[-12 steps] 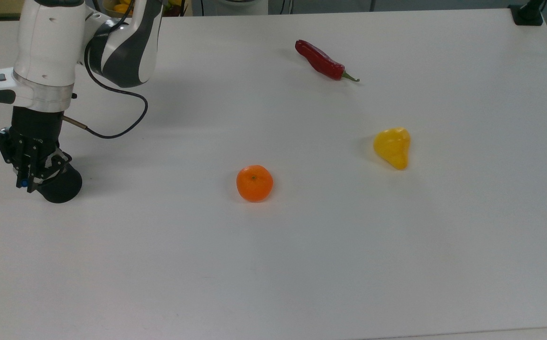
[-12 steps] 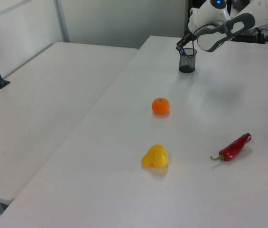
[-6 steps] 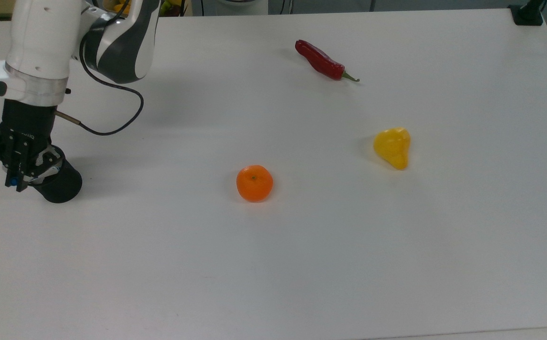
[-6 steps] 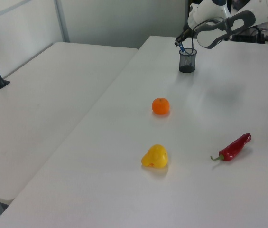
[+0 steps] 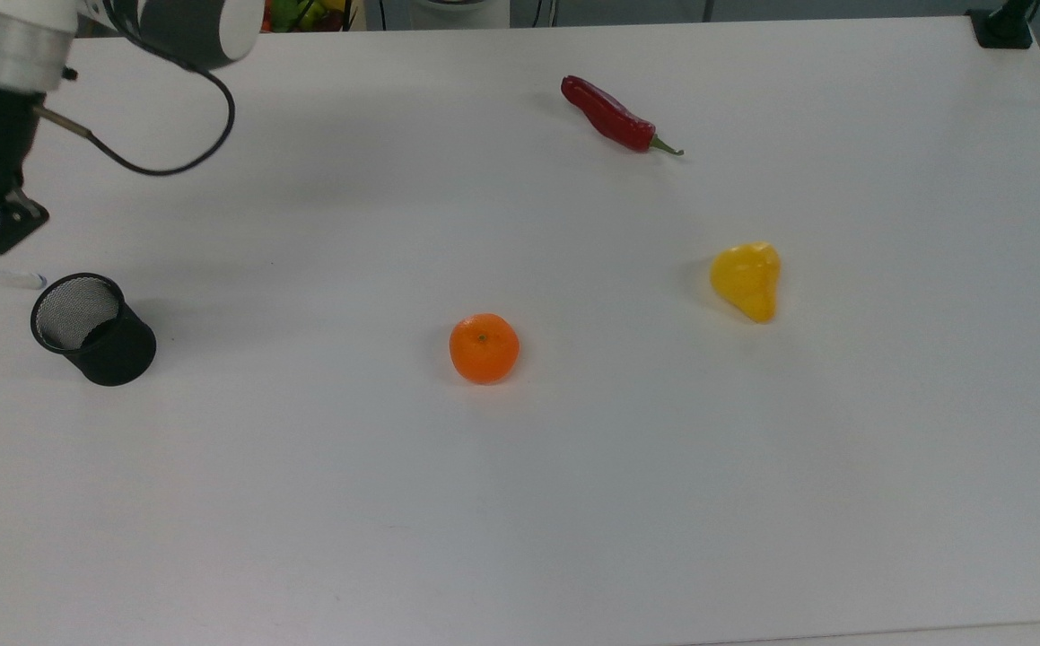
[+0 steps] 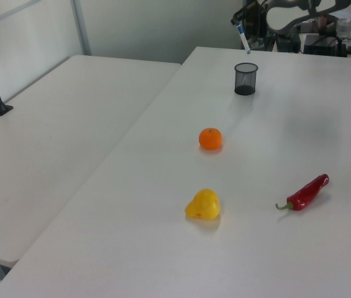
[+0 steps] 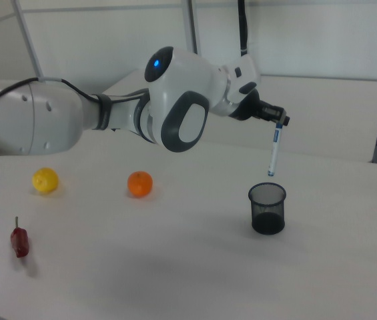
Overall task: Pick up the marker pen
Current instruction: 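Lift the marker up out of the pen cup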
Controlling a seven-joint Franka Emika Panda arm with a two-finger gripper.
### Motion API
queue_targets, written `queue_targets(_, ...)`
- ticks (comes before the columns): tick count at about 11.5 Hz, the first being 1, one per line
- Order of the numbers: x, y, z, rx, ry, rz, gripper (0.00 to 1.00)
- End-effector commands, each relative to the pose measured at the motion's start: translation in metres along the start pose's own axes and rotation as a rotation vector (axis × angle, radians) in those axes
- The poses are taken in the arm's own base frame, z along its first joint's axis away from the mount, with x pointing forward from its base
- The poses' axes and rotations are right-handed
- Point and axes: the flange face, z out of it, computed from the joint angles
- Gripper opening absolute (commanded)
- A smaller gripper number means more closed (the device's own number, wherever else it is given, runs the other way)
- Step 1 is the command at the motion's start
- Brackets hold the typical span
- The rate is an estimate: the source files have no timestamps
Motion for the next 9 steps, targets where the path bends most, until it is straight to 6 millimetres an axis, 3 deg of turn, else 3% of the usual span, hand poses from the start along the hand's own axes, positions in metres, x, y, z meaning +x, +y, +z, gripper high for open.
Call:
queue_targets(1, 0.011, 0.012, -0.048, 0.017, -0.015, 0.032, 0.00)
queue_targets(5, 0.037, 0.012, -0.110, 0.067, -0.120, 0.061, 0.00)
queue_targets(7, 0.038, -0.003, -0.134, 0.107, -0.216, 0.050, 0.00)
queue_targets(9, 0.028, -0.033, -0.153, 0.164, -0.354, 0.013, 0.00)
